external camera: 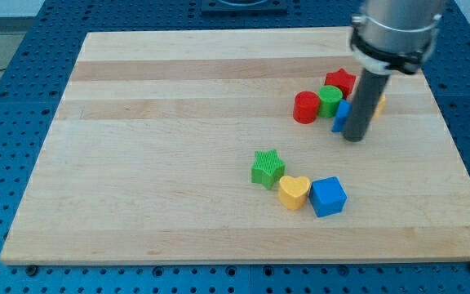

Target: Push the blue cube into the group of blocks

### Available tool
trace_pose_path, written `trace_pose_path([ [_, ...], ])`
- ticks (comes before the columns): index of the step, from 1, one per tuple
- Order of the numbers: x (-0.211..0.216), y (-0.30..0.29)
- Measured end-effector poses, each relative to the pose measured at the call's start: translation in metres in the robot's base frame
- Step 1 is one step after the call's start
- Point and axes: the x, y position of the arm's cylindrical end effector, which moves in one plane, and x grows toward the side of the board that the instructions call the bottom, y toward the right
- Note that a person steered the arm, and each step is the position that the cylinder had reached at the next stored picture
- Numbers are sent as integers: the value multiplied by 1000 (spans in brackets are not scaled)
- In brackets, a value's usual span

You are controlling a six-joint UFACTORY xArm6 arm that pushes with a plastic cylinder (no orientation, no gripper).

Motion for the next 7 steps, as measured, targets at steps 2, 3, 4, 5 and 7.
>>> trace_pose_path([
  [2, 100, 101],
  [3, 162, 47],
  [4, 169, -23],
  [5, 144, -29],
  [7, 89, -53],
])
